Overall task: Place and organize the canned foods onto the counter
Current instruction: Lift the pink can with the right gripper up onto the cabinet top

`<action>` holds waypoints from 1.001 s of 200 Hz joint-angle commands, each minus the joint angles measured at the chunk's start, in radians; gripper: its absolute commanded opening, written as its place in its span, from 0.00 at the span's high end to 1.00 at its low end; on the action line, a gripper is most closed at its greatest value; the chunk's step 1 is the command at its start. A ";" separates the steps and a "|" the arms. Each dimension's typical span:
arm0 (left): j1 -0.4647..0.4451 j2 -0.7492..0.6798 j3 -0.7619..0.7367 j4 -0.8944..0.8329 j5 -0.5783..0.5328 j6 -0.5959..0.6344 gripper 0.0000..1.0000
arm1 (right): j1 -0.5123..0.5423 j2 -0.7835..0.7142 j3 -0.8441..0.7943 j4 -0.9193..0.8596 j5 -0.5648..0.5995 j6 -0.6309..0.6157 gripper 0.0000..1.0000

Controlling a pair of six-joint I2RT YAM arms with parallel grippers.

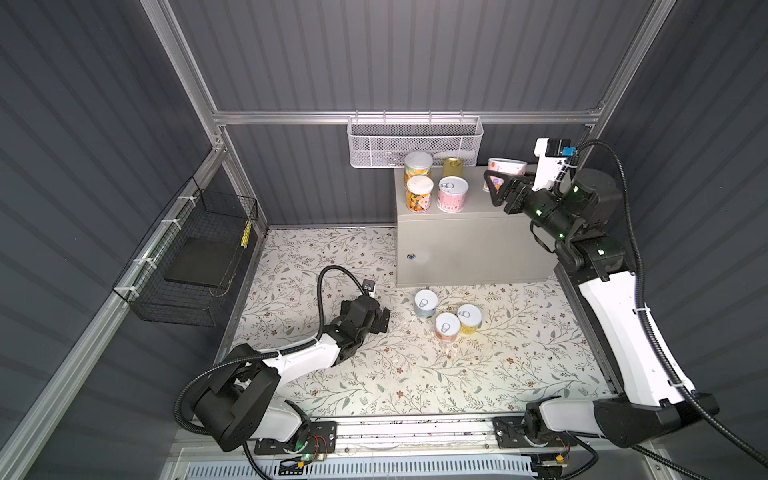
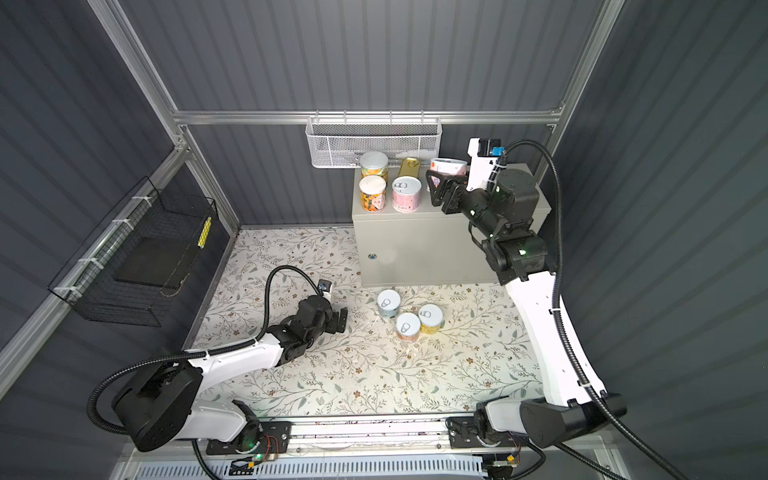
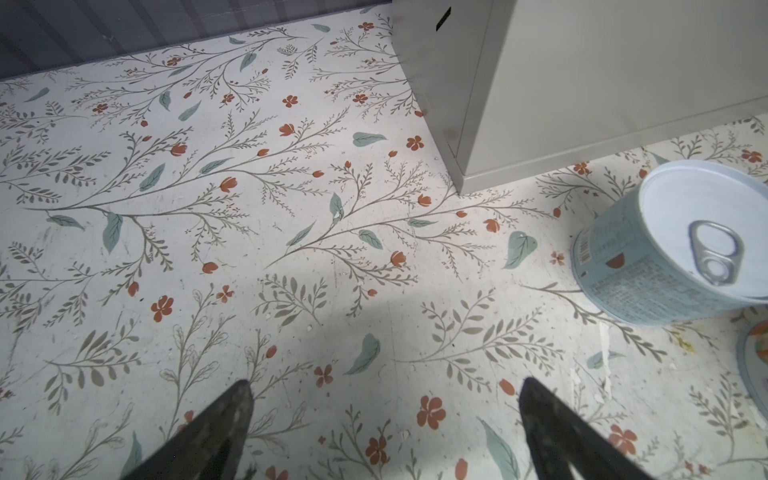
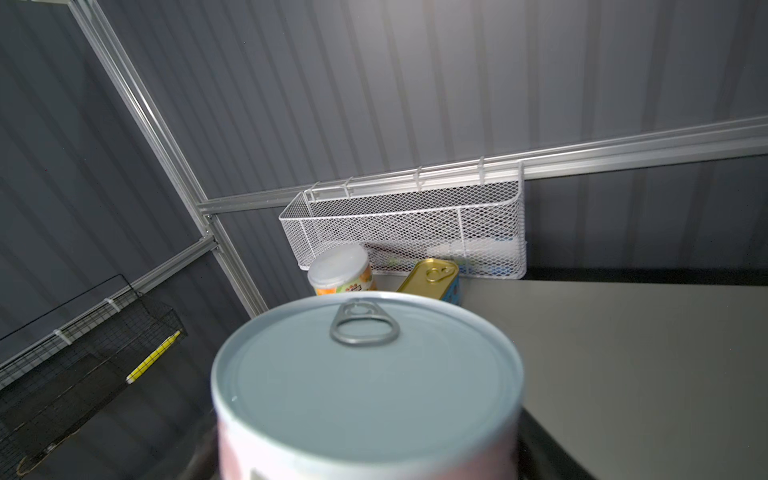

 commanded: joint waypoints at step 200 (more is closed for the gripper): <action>0.008 -0.022 0.004 0.019 -0.097 0.066 0.00 | -0.121 0.427 0.173 0.434 -0.069 -0.097 0.28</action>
